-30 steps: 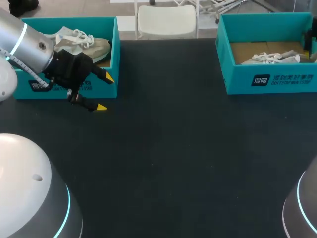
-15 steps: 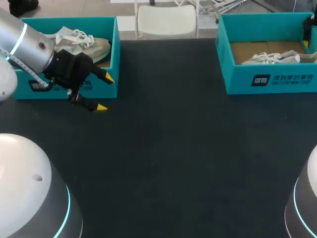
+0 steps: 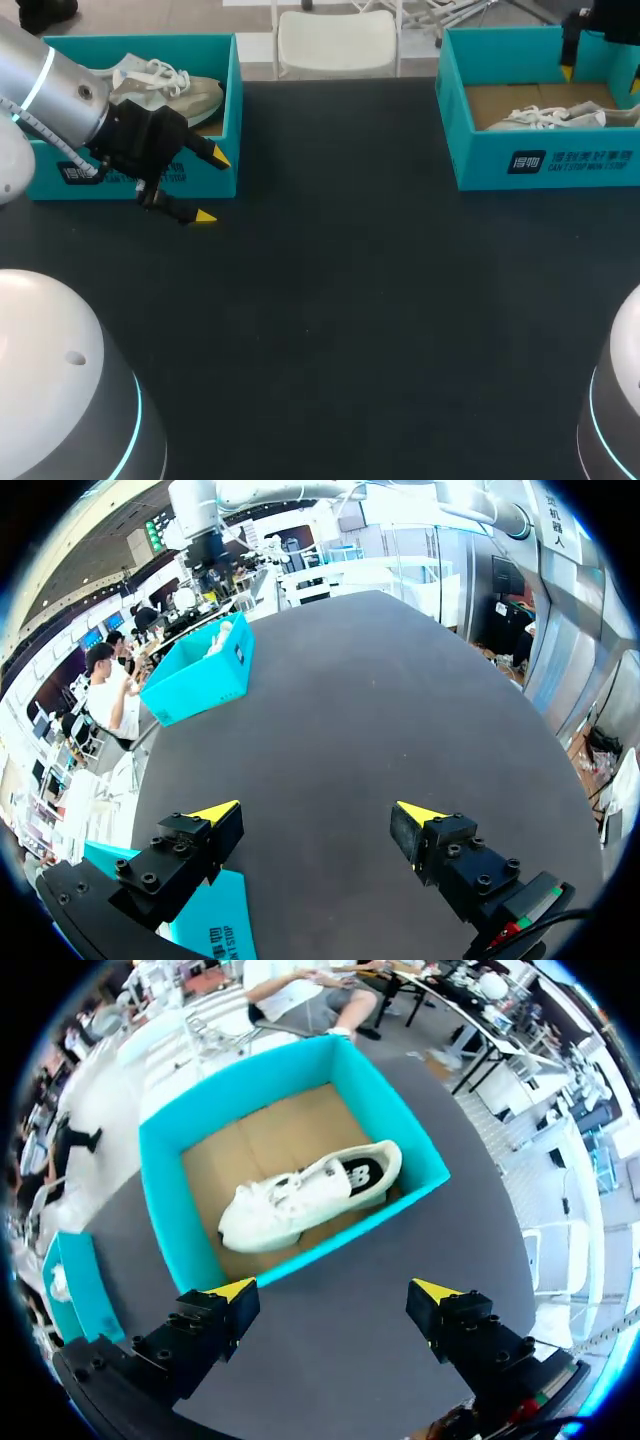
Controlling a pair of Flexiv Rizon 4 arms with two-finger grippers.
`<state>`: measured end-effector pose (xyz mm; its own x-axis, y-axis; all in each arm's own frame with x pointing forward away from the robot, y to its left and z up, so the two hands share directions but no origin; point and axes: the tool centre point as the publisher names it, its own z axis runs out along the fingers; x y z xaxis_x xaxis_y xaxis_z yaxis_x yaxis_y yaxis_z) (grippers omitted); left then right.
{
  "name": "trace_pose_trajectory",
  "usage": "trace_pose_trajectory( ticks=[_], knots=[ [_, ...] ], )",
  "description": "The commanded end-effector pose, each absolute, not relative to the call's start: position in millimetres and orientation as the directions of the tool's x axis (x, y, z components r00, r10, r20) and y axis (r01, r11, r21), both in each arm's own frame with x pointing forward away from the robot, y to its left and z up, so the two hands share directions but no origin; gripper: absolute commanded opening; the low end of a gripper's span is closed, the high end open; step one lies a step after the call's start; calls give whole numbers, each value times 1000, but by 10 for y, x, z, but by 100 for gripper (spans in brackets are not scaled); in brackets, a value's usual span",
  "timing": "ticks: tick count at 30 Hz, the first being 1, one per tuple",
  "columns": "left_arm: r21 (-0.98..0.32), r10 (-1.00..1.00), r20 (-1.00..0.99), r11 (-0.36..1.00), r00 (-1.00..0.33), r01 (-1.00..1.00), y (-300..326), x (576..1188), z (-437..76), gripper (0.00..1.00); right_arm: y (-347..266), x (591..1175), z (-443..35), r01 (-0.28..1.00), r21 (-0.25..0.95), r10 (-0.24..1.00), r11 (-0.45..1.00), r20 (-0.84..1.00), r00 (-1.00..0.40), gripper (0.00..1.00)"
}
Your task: Take the shoe out of the shoebox, open the shoe tongue, remove and reinsert the insole, then place the shoe into the shoebox
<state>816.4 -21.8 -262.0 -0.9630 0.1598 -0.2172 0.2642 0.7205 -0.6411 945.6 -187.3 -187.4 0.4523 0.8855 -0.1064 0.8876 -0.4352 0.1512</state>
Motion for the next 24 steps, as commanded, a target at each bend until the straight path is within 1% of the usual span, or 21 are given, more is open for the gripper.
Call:
trace_pose_trajectory(
  ticks=[1, 15, 18, 20, 24],
  knots=[
    [-640, 160, -218, 722, -963, 265, -213, 8156, -2620, 100, -1837, 9135, -1759, 915, 170, 917, -365, -103, 385, 100],
    [-640, 160, -218, 722, -963, 265, -213, 8156, -2620, 100, -1837, 9135, -1759, 915, 170, 917, -365, -103, 385, 100],
    [-596, 214, -264, 731, -941, 333, -115, 8157, -2444, 100, -1837, 9135, -1759, 915, 170, 917, -365, -103, 385, 100],
    [-537, 259, -311, 746, -915, 393, -45, 8210, -2382, 100, -1837, 9135, -1759, 915, 170, 917, -365, -103, 385, 100],
    [-445, 292, -332, 790, -897, 422, 114, 8403, -2318, 100, -1837, 9135, -1759, 915, 170, 917, -365, -103, 385, 100]
  ],
)
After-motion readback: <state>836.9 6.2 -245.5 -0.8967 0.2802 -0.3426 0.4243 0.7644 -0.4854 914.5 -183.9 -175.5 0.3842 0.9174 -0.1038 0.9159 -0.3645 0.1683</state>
